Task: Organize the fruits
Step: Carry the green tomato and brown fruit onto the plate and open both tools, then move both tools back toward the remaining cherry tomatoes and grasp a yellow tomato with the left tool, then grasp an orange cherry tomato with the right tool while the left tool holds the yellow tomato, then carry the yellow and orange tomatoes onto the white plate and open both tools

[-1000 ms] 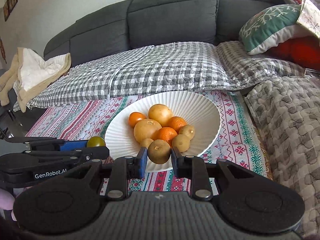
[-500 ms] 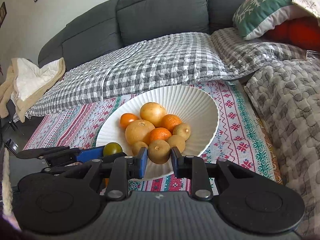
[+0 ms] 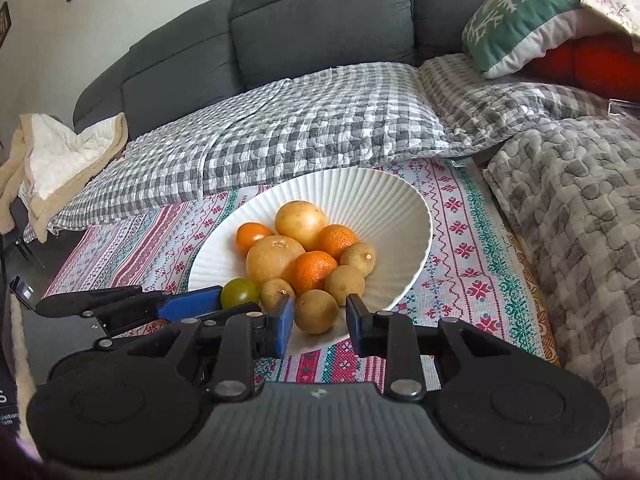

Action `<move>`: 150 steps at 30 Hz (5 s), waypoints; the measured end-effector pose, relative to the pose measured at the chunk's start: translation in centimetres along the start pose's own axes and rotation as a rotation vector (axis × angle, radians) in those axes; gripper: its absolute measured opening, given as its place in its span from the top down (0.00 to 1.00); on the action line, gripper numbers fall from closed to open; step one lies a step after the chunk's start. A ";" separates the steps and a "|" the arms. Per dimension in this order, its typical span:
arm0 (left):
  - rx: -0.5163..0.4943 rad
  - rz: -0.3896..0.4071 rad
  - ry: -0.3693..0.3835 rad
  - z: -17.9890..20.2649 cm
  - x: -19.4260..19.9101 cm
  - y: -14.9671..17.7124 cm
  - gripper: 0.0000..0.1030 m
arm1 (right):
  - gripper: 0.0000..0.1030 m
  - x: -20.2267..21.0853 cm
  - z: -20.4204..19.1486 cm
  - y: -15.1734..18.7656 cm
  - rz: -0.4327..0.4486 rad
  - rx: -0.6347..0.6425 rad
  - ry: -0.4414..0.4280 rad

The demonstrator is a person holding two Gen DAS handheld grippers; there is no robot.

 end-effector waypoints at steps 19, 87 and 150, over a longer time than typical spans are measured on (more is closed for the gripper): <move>-0.013 0.016 0.008 0.0 4.0 0.5 0.11 | 0.16 3.4 -0.7 0.2 0.040 0.062 0.015; 0.070 -0.135 0.078 -6.4 4.6 6.7 0.80 | 0.40 -1.7 -5.7 5.7 -0.107 0.217 0.016; 0.123 -0.088 0.068 -5.0 8.0 5.0 0.82 | 0.74 3.3 -6.4 5.9 -0.056 0.232 -0.071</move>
Point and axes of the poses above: each gripper's, at about its wrist camera, not at the fingertips, and x roughly against the way its jaws point, z to its right, y to its underside, the point moved 5 cm from there along -x, roughly the way its jaws point, and after that the axes turned 4 degrees about y, right-handed, at the moved point
